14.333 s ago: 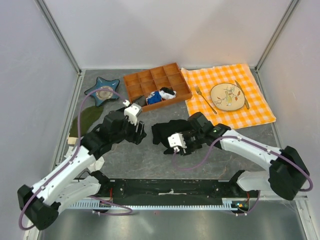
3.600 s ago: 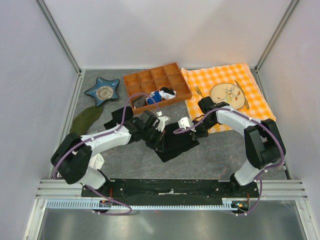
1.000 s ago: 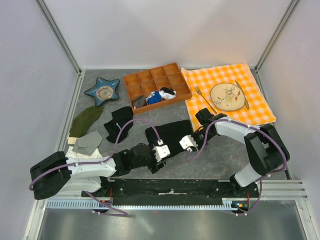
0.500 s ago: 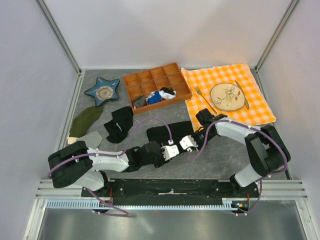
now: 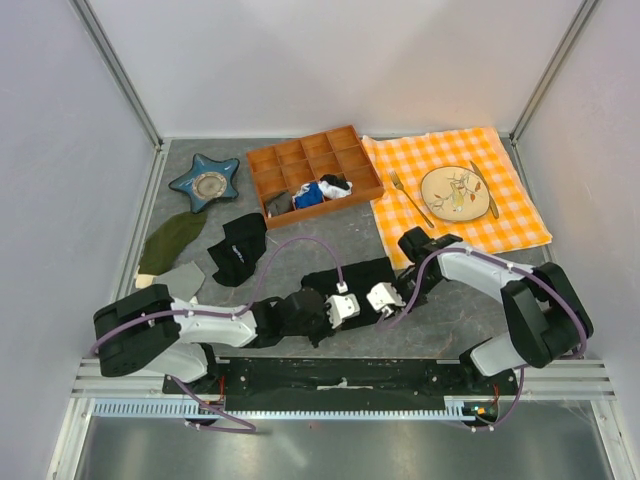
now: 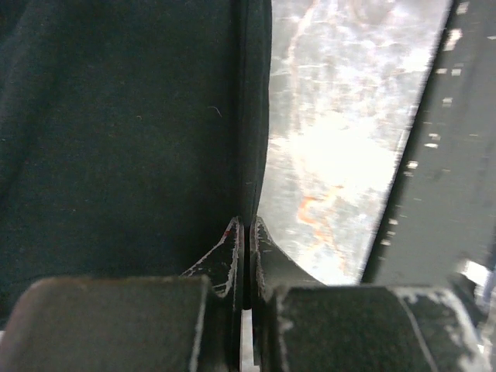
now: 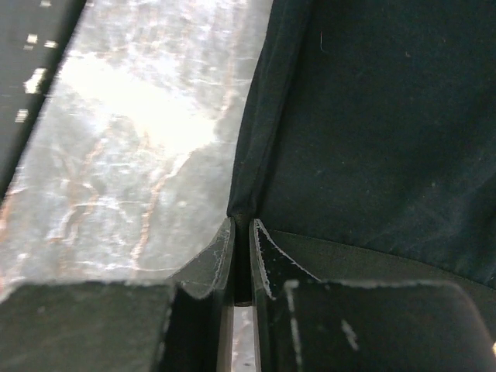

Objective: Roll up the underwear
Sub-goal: Fold the underwear at the center of the board.

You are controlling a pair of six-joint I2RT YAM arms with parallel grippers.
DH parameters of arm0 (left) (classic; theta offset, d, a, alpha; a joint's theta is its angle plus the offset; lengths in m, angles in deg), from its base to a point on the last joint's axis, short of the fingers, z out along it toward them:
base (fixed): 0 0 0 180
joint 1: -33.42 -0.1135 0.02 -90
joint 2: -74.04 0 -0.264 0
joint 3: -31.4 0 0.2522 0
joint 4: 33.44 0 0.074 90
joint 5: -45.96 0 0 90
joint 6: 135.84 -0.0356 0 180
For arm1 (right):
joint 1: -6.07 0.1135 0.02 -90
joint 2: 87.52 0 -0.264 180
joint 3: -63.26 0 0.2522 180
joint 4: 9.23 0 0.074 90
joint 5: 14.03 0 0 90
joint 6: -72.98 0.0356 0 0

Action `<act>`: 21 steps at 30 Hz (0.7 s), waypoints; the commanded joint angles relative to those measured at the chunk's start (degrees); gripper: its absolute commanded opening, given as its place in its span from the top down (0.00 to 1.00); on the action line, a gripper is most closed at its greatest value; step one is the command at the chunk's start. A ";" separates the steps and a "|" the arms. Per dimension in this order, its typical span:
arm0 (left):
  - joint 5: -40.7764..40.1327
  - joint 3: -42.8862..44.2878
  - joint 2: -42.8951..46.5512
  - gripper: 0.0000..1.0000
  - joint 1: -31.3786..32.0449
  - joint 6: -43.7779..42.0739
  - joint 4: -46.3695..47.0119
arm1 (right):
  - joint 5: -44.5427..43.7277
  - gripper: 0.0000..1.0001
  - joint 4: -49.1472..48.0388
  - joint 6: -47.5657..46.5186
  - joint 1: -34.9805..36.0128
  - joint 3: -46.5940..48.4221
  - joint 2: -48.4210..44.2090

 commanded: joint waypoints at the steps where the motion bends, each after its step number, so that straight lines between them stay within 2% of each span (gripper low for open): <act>1: 6.18 -2.13 4.59 0.98 1.90 10.70 -0.49 | 0.70 0.86 9.67 0.04 -0.07 -1.60 -2.92; 6: 10.22 -3.54 5.56 0.98 3.30 16.50 1.43 | 2.98 0.86 15.21 -0.13 0.02 -1.69 -4.68; 10: 11.19 -5.91 5.74 0.98 3.39 18.36 4.78 | 5.00 0.86 16.10 1.10 0.02 -0.99 -4.24; 14: 11.37 -6.80 6.26 0.98 3.39 19.76 6.19 | 6.23 0.88 16.19 5.22 0.02 1.65 -1.96; 21: 8.74 -8.12 8.37 0.98 3.39 20.56 6.01 | 7.64 0.90 16.72 6.72 0.02 5.07 0.33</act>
